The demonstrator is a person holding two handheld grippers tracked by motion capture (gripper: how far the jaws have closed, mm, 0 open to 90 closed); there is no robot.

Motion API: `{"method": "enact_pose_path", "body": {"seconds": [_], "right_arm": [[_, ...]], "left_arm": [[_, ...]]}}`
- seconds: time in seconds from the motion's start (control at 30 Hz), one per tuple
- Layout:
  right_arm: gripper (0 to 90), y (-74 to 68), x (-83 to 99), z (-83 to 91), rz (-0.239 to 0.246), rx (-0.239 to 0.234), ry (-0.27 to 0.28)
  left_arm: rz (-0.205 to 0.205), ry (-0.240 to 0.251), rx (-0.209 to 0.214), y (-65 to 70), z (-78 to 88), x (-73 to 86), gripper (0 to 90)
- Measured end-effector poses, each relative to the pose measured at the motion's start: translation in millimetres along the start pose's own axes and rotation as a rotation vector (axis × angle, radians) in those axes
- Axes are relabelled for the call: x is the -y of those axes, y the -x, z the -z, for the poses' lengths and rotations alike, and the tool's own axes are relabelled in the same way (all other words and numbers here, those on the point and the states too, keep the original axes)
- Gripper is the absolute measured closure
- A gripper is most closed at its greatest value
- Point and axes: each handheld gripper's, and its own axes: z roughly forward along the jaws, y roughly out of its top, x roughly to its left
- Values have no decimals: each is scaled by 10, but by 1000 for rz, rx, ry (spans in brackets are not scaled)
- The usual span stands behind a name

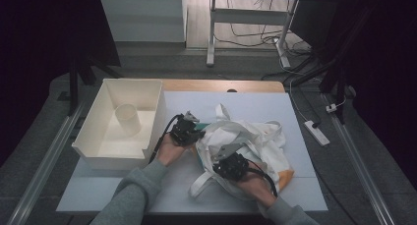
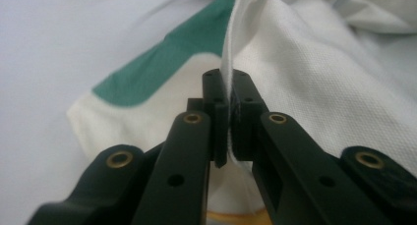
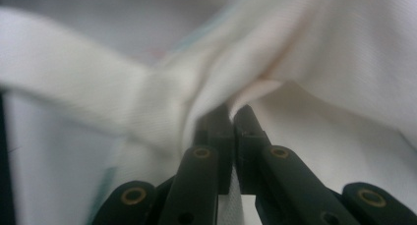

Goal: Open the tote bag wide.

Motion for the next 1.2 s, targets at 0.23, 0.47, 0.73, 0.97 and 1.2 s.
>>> {"method": "enact_pose_path", "body": {"seconds": [0.23,0.47,0.73,0.97,1.2], "right_arm": [[882,-80,93,78,0,-100,1],[879,5,171,21,-60,-159,9],[876,-5,190,17,-64,-137,29],[873,-44,211,26,-58,-113,47],[874,-124,194,36,-14,-61,37]], "left_arm": [[-5,-39,37,12,-38,28,861],[-32,-28,-9,84,46,13,728],[-113,100,44,374,465,-167,556],[-151,-50,76,574,123,-180,422],[-169,-77,45,510,-23,-140,750]]}}
